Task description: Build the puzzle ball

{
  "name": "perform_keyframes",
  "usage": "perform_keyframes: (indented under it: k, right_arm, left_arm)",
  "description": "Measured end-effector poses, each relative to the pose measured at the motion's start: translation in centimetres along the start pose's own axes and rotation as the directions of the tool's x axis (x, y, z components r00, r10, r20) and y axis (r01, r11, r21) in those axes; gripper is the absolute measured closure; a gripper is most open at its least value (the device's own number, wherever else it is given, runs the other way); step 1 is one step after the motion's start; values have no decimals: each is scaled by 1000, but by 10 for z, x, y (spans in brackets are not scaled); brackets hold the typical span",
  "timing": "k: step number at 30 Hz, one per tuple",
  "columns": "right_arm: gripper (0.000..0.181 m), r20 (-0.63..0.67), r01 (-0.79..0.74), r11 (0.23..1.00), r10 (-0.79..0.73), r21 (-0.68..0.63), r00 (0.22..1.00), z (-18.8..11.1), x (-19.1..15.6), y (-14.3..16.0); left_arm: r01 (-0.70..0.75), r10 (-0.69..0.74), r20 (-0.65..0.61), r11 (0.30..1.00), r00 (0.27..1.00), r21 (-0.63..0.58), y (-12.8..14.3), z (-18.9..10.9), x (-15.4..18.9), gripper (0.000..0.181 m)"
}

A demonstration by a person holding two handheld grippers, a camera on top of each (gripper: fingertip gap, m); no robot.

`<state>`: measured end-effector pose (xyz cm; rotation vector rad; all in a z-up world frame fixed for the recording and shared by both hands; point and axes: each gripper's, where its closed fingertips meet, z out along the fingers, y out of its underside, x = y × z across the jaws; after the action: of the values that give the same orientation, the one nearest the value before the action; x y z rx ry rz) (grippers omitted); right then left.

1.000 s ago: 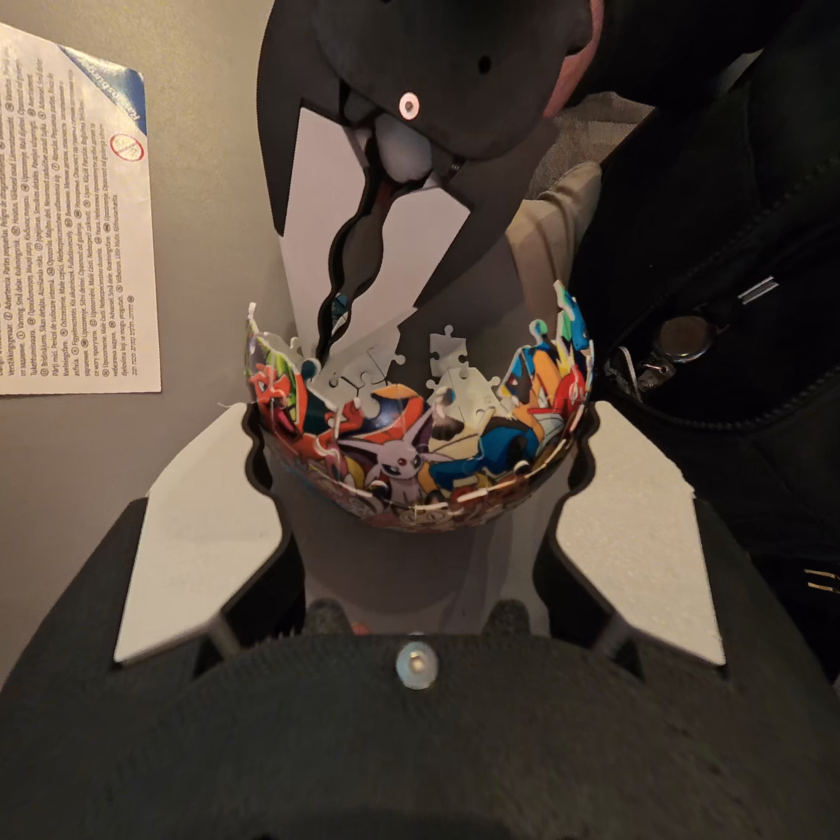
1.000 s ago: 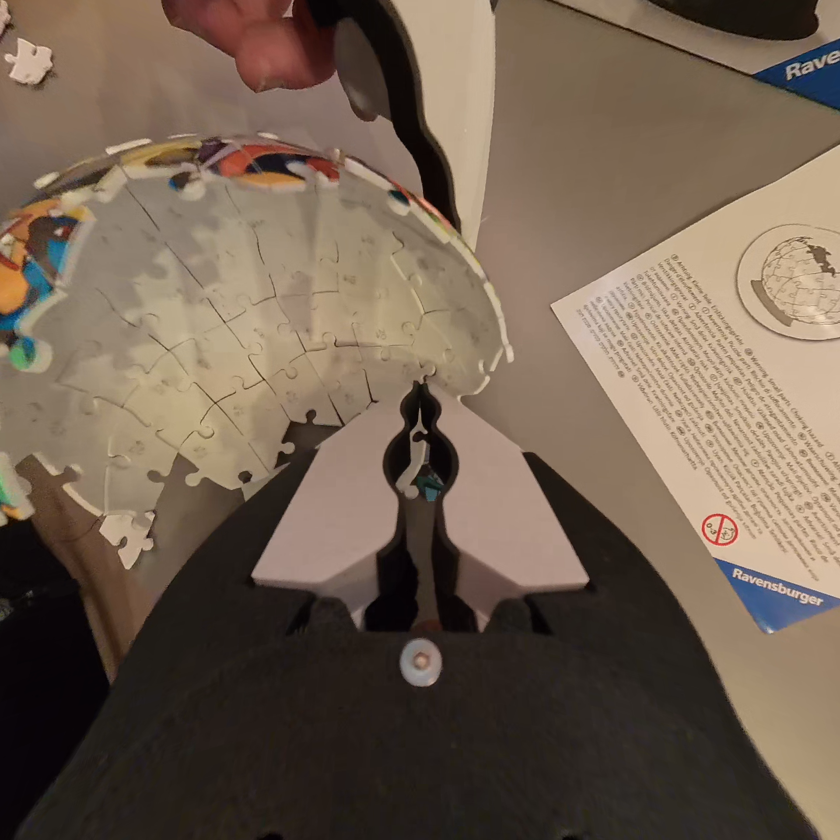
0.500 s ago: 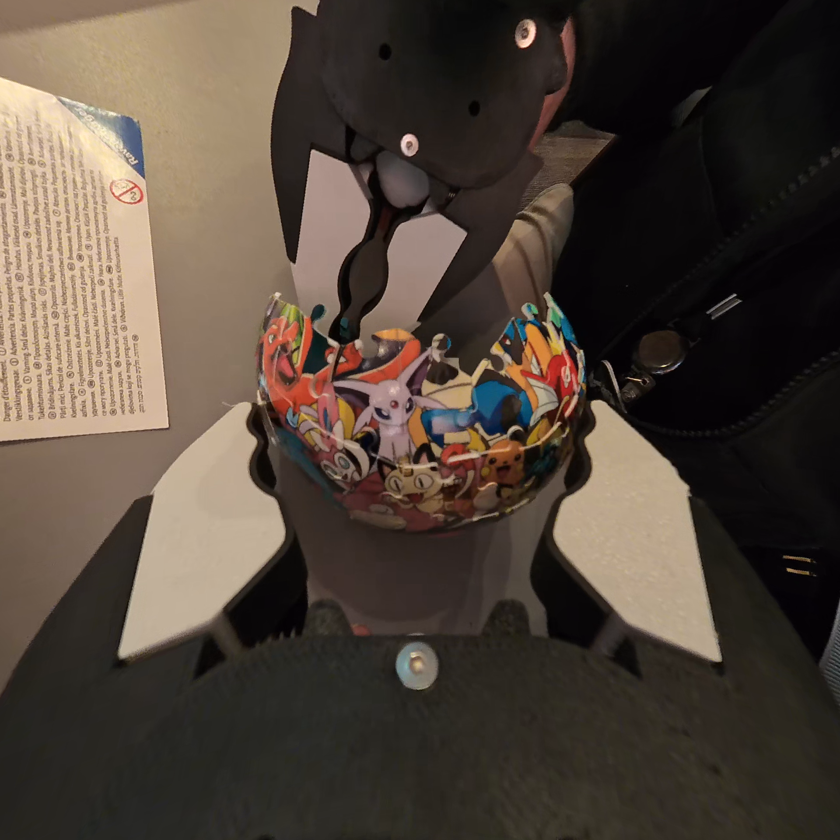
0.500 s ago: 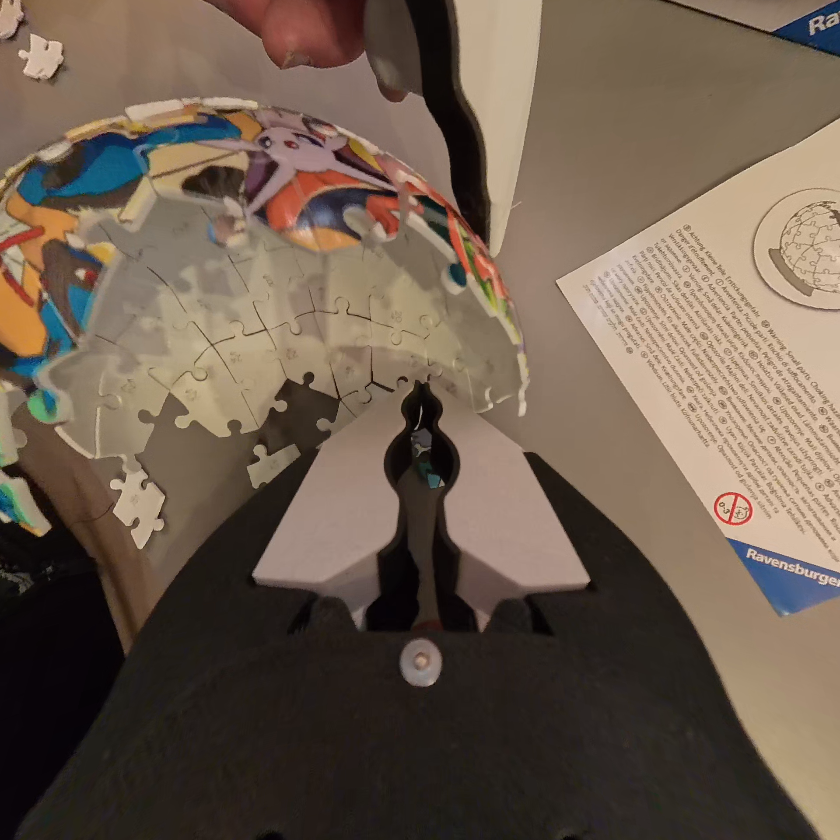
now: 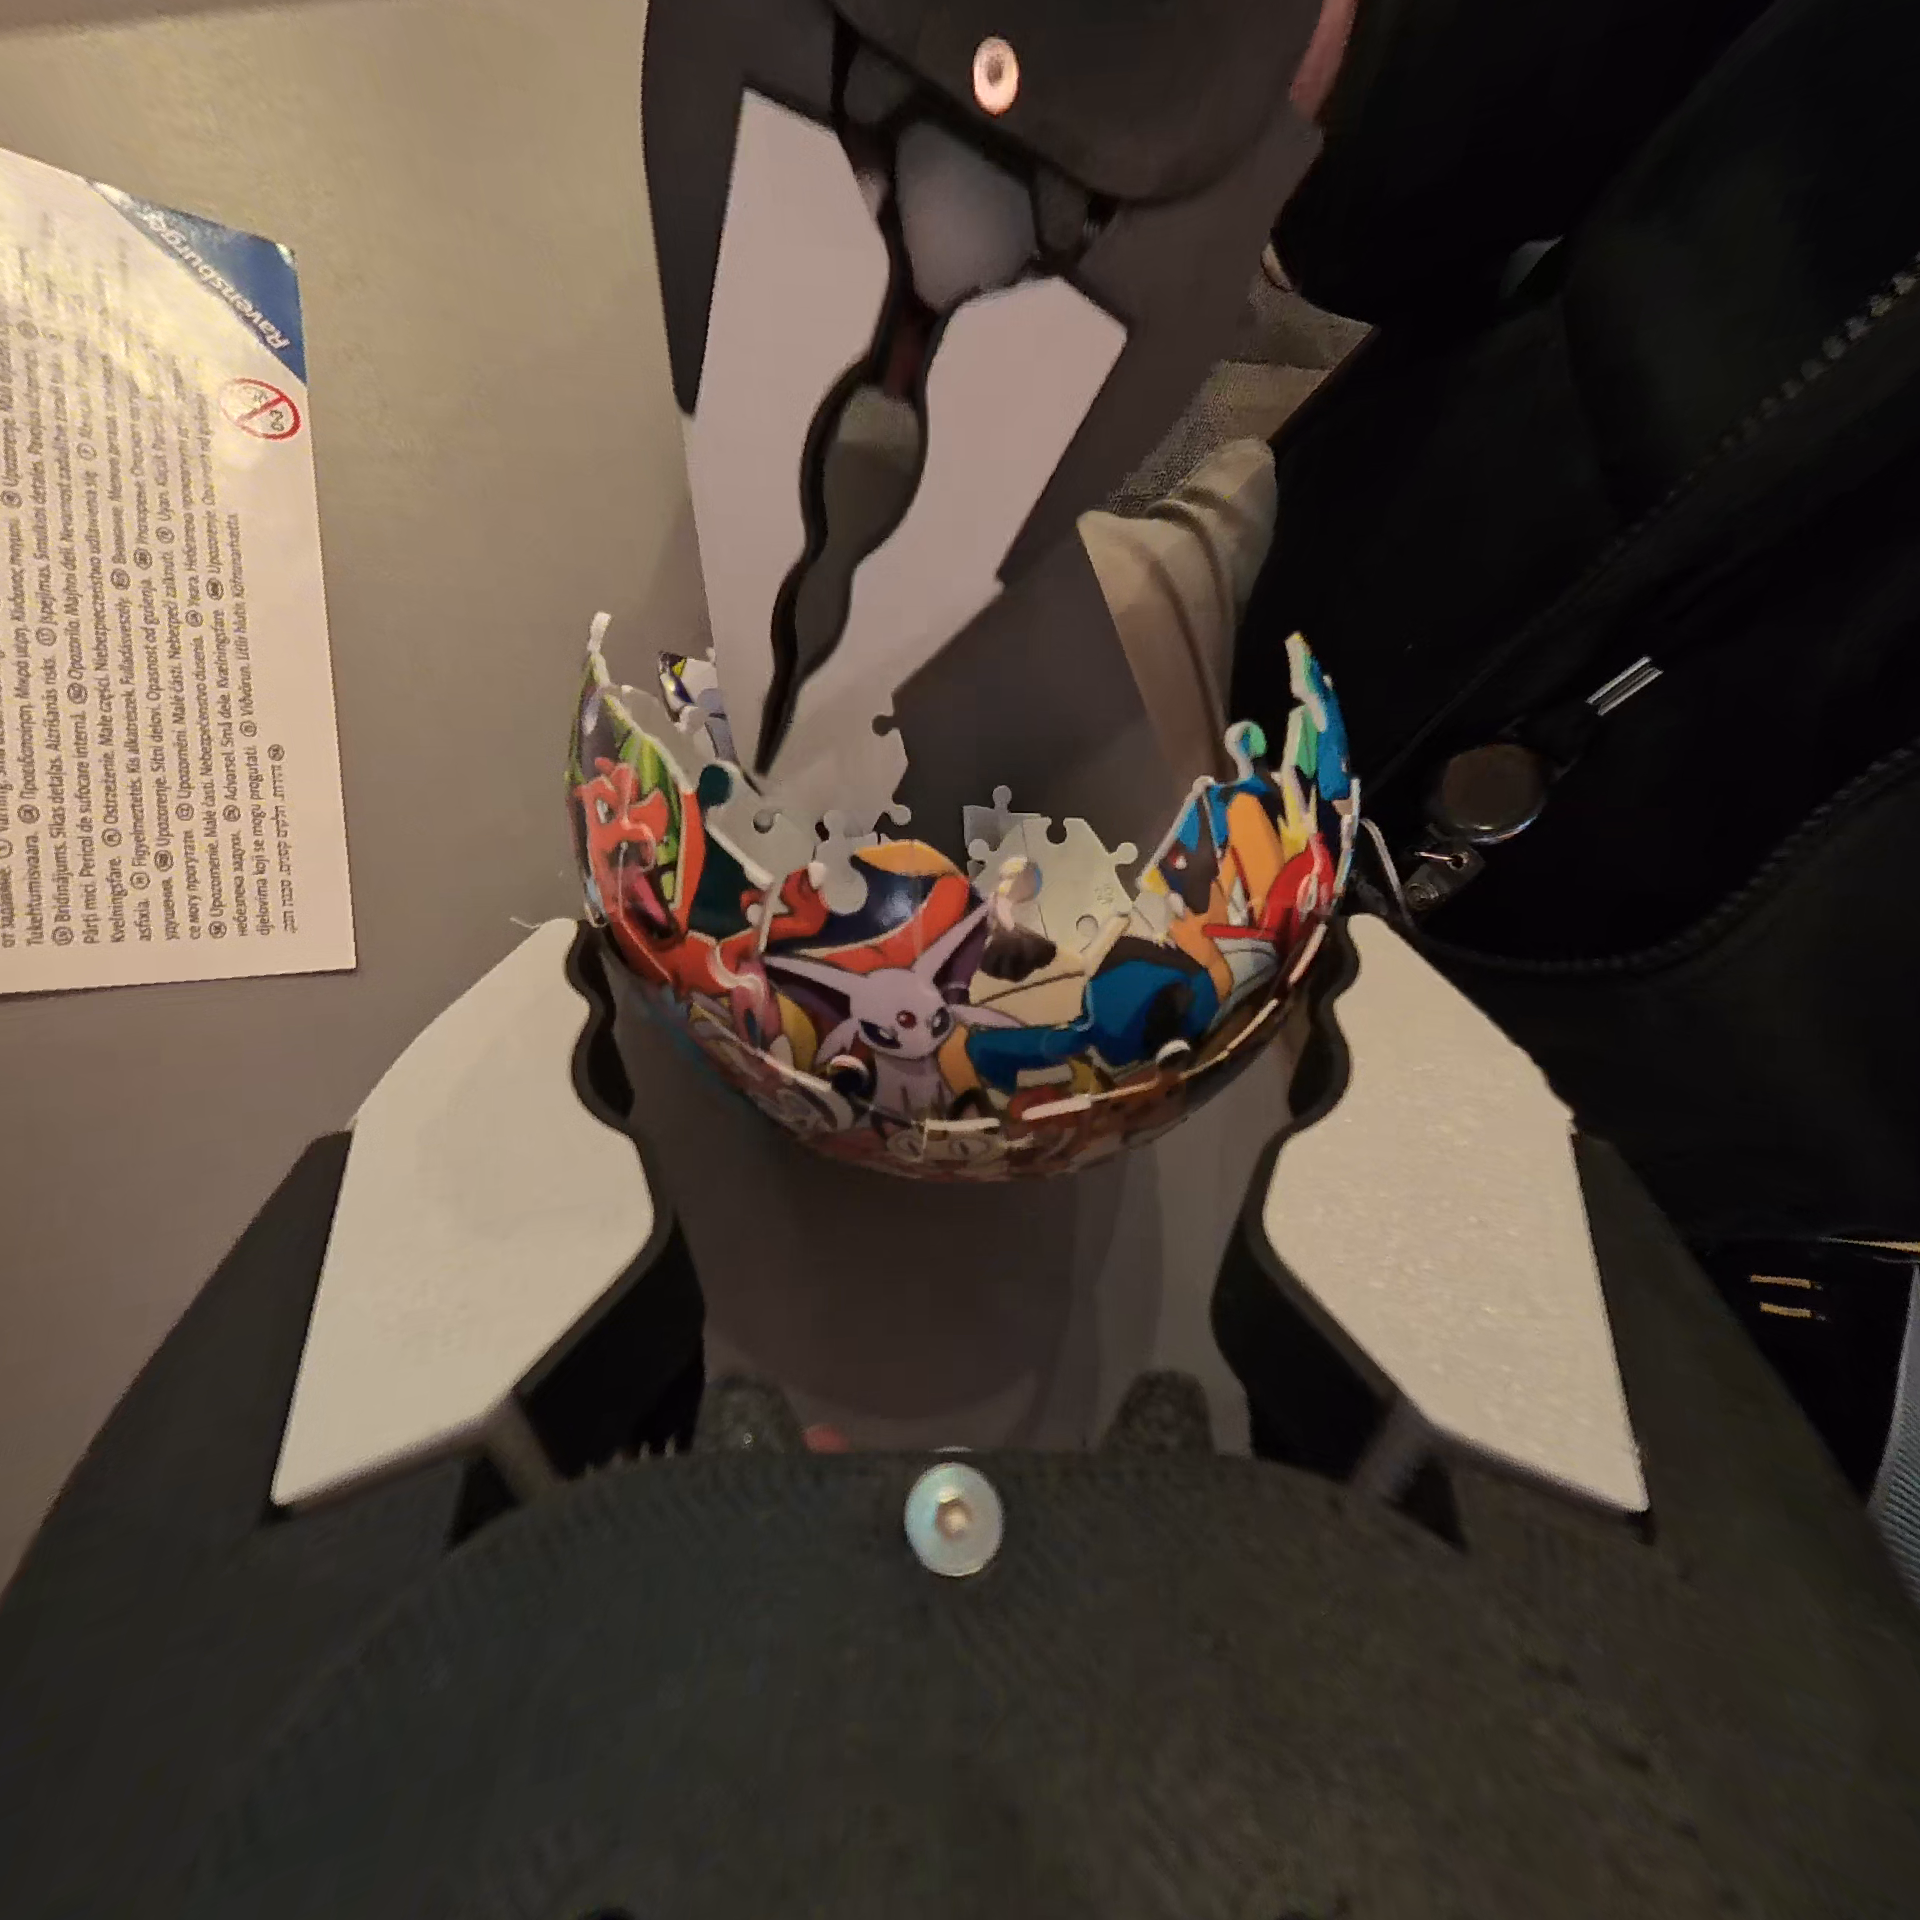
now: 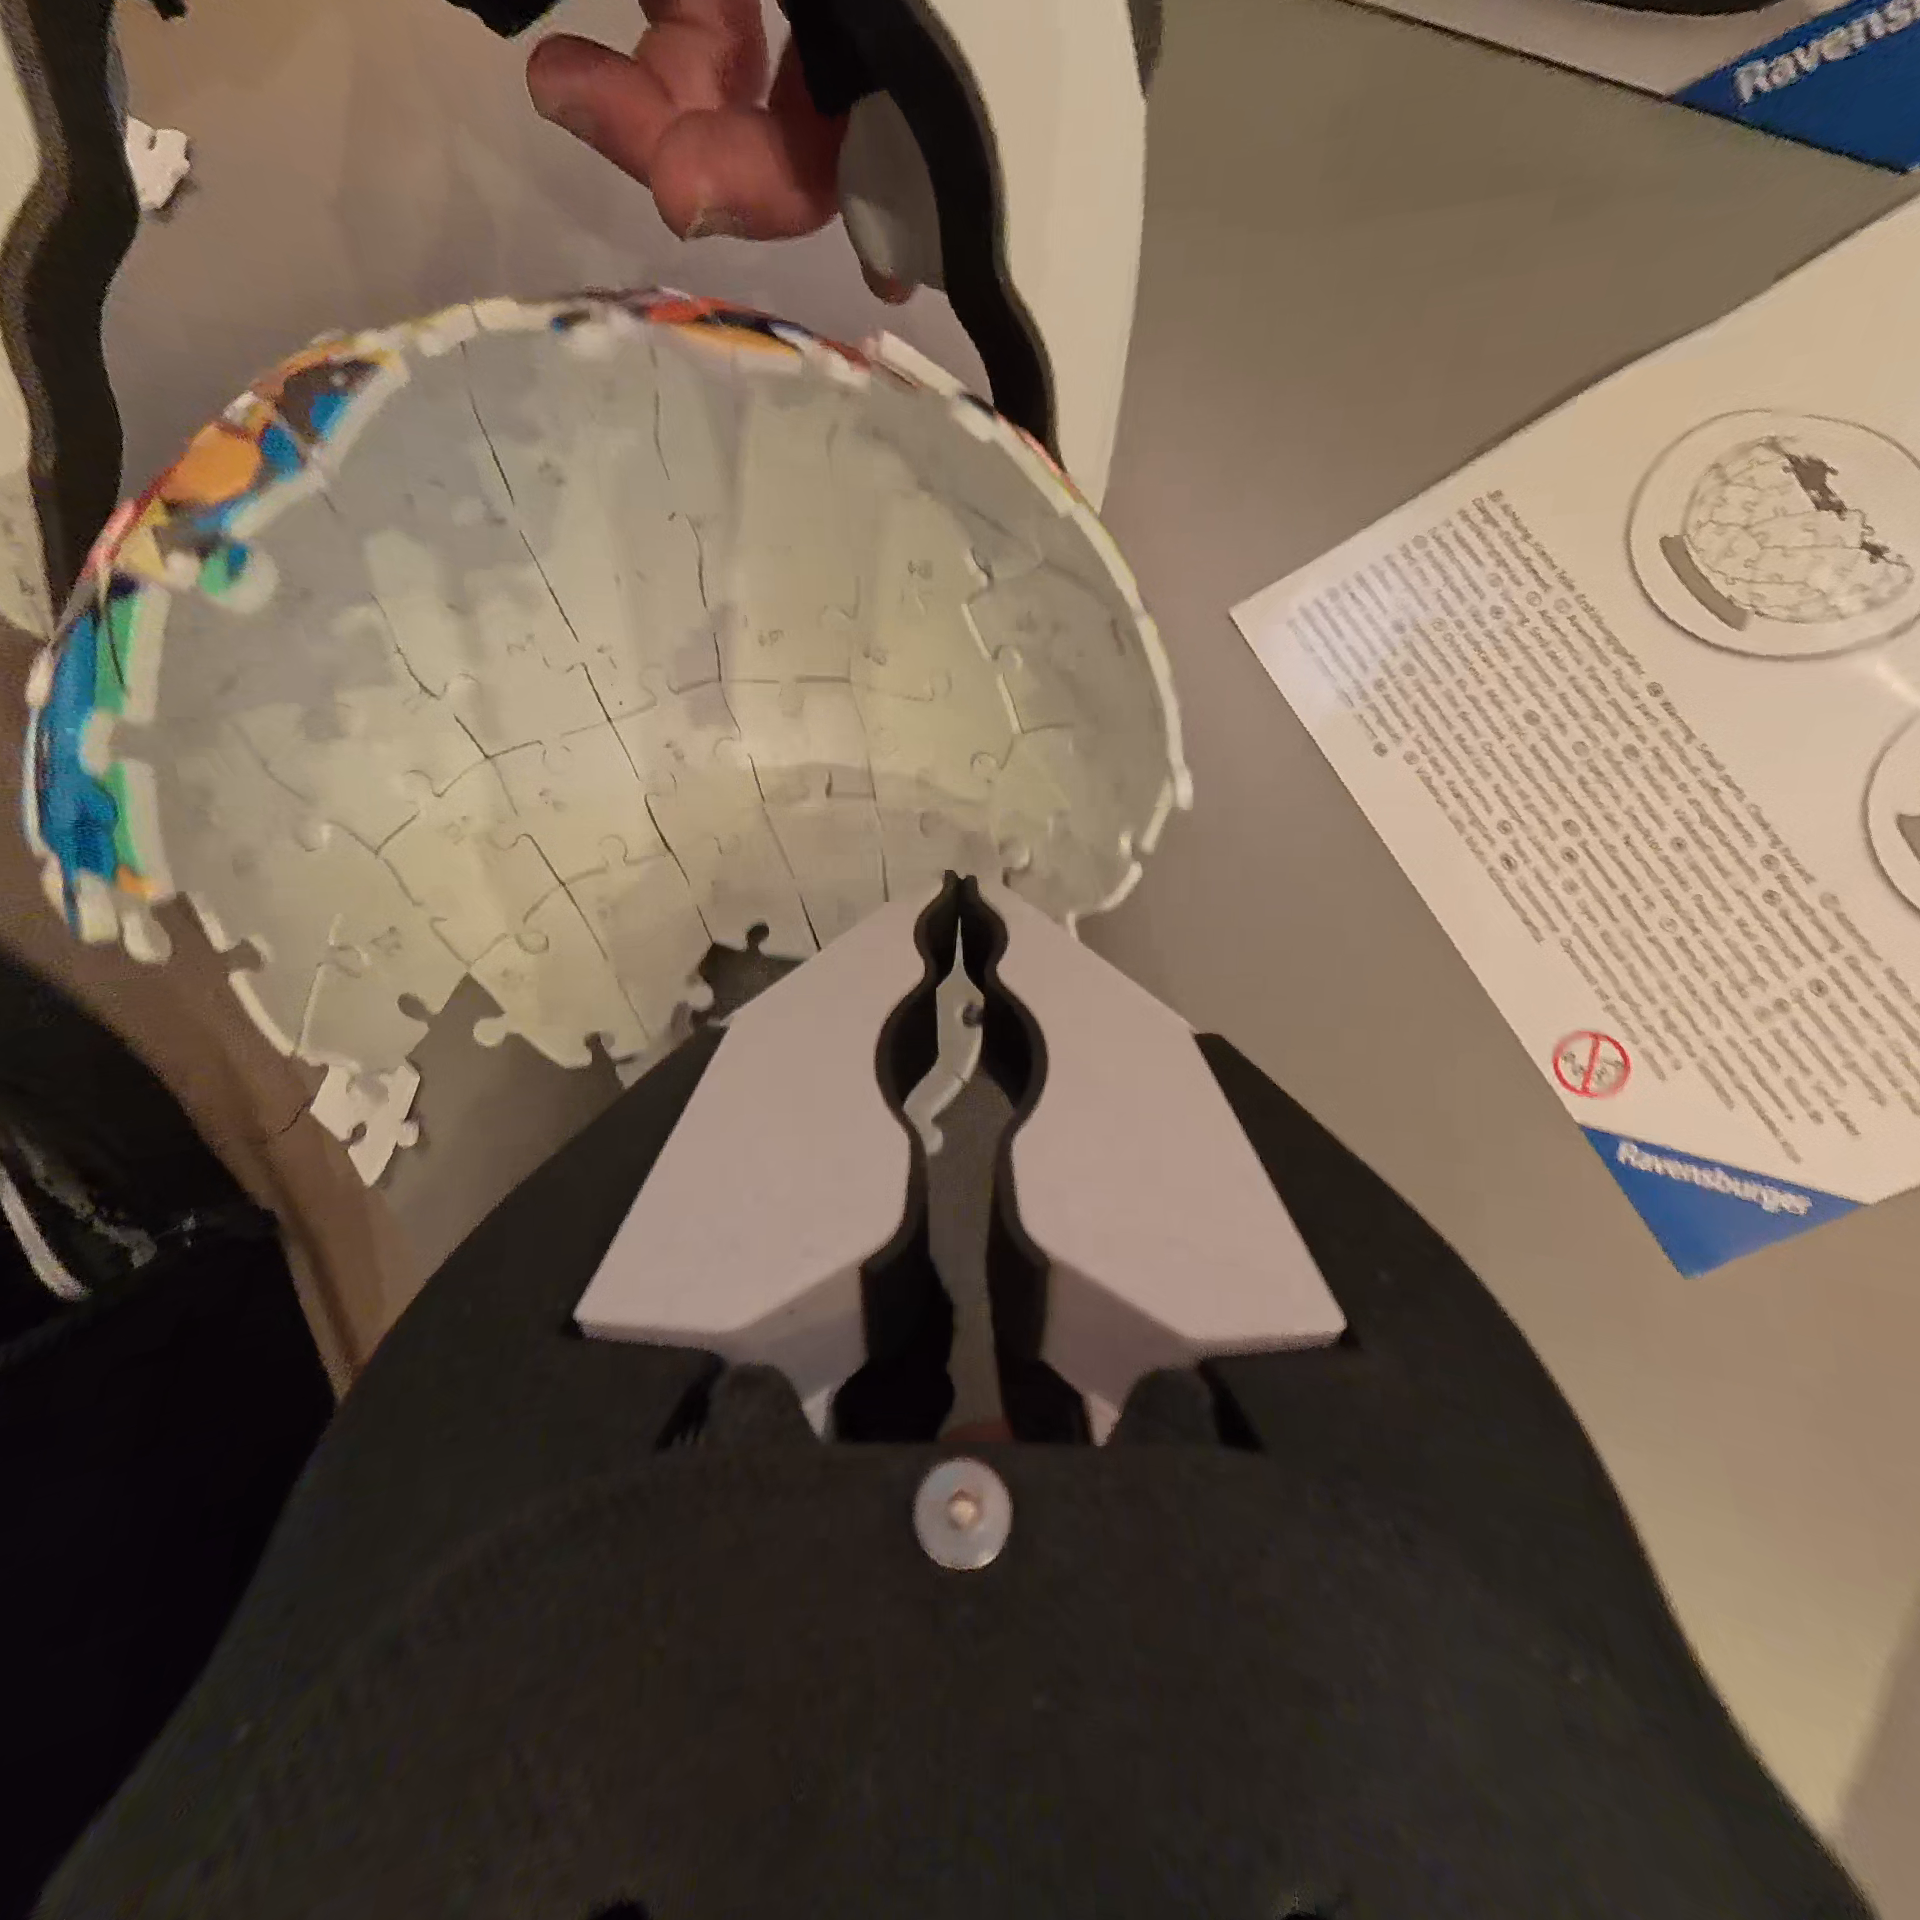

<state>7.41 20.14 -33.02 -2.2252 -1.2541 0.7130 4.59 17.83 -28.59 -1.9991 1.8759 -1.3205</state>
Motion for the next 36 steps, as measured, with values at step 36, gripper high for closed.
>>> perform_keyframes:
  k: [36]
  right_arm:
    - [181,1,89,992,-90,-84,996,4,-12,24]
  left_arm:
    - [34,-30,29,987,999,-159,7,2,7,58]
